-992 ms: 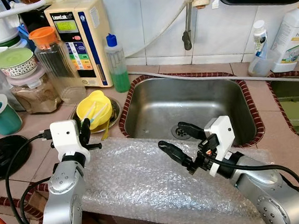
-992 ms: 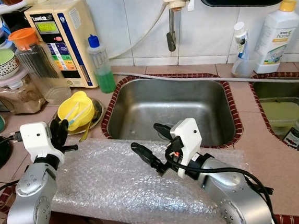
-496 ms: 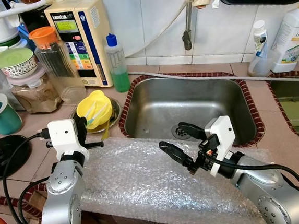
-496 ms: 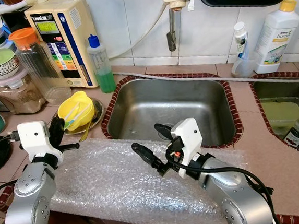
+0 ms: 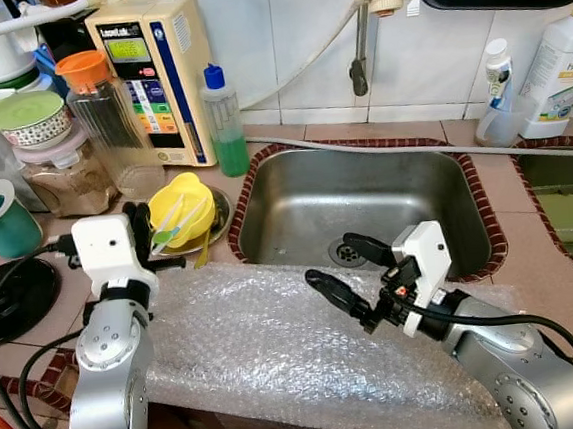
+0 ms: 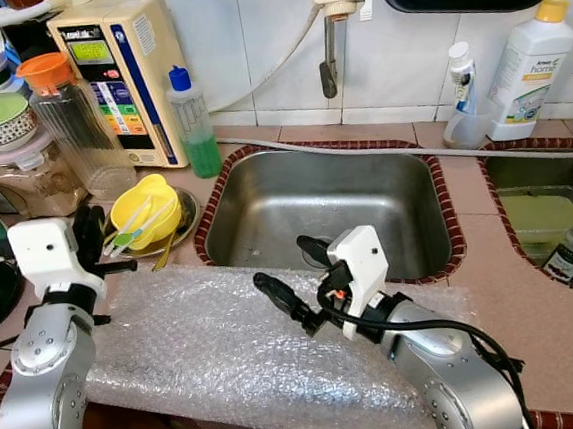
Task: Kitchen organization
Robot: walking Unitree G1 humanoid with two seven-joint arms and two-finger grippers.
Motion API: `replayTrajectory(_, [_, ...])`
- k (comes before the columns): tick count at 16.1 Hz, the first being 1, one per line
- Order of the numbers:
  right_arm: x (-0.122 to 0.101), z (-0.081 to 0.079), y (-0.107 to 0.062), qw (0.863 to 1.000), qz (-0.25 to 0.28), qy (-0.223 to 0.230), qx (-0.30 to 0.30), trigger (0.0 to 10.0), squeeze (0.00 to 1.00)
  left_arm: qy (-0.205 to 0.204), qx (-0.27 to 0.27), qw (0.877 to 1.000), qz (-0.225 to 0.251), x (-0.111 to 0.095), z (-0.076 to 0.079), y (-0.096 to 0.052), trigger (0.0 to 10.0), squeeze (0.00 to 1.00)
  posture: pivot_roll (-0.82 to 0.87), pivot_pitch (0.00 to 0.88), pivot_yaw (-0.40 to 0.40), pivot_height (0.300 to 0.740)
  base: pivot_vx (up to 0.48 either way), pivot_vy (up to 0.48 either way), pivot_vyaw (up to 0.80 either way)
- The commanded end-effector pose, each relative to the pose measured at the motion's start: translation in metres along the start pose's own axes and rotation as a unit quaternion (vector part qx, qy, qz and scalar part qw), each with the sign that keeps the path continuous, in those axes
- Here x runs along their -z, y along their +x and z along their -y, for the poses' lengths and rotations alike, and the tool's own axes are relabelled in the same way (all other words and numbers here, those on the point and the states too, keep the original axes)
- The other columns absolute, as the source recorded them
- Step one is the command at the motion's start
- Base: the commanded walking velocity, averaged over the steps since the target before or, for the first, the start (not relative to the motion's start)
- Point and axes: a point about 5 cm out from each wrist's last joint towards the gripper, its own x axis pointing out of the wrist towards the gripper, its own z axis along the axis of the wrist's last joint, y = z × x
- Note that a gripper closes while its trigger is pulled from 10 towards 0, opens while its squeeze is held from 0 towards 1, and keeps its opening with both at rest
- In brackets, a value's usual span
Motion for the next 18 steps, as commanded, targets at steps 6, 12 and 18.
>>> replayTrajectory(6, [-0.001, -0.001, 0.001, 1.0, 0.0, -0.012, -0.008, 10.0, 0.0, -0.012, 0.002, 0.999, -0.032, 0.015, -0.003, -0.011, 10.0, 1.0, 0.02, 0.0, 0.056, 0.74, 0.0, 0.0, 0.0])
replayTrajectory(12, [0.001, -0.005, -0.002, 1.0, -0.011, -0.014, -0.022, 10.0, 0.0, -0.021, 0.007, 0.998, -0.059, 0.032, -0.002, -0.022, 10.0, 1.0, 0.01, 0.0, 0.049, 0.74, 0.0, 0.0, 0.0])
replayTrajectory(18, [0.001, -0.006, -0.003, 1.0, -0.012, -0.016, -0.024, 10.0, 0.0, -0.04, 0.012, 0.996, -0.078, 0.037, 0.003, -0.018, 10.0, 1.0, 0.0, 0.0, 0.051, 0.74, 0.0, 0.0, 0.0])
